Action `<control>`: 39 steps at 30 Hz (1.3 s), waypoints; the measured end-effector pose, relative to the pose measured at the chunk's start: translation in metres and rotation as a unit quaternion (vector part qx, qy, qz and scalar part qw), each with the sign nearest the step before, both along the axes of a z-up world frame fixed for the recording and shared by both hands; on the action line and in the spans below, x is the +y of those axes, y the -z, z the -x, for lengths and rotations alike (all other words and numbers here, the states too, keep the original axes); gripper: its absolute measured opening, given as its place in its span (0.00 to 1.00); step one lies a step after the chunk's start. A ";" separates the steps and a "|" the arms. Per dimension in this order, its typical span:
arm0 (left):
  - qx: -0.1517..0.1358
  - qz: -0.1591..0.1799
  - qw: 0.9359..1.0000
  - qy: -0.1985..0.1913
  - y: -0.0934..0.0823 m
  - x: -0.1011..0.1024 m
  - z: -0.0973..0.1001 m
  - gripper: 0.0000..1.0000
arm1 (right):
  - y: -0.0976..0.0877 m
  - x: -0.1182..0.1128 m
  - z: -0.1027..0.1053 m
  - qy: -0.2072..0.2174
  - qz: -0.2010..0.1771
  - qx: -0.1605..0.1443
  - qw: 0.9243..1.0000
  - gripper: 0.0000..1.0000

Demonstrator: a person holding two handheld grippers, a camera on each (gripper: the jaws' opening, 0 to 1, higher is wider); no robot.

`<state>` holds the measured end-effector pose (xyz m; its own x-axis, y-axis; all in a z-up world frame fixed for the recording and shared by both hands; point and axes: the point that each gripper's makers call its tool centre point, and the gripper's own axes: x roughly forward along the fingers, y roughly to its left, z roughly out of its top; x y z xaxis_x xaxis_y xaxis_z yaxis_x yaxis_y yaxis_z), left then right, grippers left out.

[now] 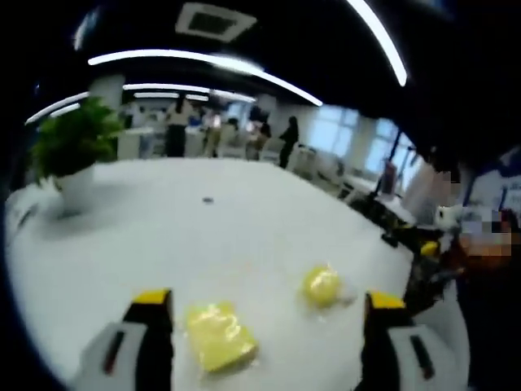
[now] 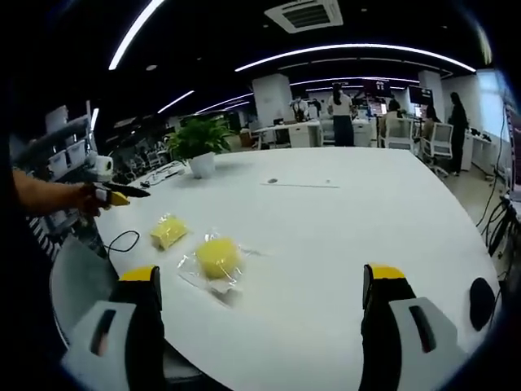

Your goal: Compare the silicone blocks by pressing each to a similar depth, holding the contact briefly, and releasing to observe deformation and rebound differences across the visible hardness samples.

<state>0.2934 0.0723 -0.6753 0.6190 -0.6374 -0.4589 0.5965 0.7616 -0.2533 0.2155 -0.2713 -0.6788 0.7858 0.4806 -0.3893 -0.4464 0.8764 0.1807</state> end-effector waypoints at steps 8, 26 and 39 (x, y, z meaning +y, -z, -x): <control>0.035 0.027 0.999 0.002 0.003 -0.033 -0.033 1.00 | 0.006 0.000 0.003 0.000 -0.008 0.007 1.000 0.96; 0.182 0.083 0.980 -0.011 0.068 -0.093 -0.052 0.94 | 0.007 -0.003 0.002 -0.003 -0.016 0.010 1.000 0.96; 0.285 0.132 0.949 -0.022 0.097 -0.124 -0.045 0.65 | 0.009 -0.005 0.007 0.003 -0.023 0.014 1.000 0.96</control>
